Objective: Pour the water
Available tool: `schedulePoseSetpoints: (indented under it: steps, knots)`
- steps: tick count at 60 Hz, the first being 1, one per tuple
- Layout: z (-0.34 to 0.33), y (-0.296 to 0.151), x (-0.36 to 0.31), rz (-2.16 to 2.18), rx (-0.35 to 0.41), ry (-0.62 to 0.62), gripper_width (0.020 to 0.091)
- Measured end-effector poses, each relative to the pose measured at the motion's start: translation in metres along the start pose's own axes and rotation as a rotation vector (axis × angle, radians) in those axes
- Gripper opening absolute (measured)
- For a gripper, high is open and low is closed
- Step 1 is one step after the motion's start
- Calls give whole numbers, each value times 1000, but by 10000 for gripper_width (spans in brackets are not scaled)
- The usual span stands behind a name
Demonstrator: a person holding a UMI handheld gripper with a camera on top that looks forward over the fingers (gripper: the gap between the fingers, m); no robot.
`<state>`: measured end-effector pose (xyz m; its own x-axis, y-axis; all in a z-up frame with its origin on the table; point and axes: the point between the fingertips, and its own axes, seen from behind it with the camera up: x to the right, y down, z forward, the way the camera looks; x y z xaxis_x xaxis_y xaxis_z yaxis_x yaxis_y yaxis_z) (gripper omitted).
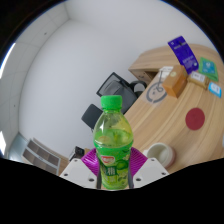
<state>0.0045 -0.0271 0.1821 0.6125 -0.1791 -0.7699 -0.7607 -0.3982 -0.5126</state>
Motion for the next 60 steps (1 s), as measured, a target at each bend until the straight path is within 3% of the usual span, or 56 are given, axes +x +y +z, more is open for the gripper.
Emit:
schedulePoseSetpoints:
  steps: [11,21,29,46,55,60]
  knots:
    - [-31,-90,26,-554,172,148,368]
    - [-38,-143,76,-817,242,263,378]
    - [-22,-161,123,-825,205,307,376]
    - [12,-150,207,-819,154,346,376]
    - [19,-133,233,-802,132,338,451]
    - [15,-130,230,-814,163,309,502]
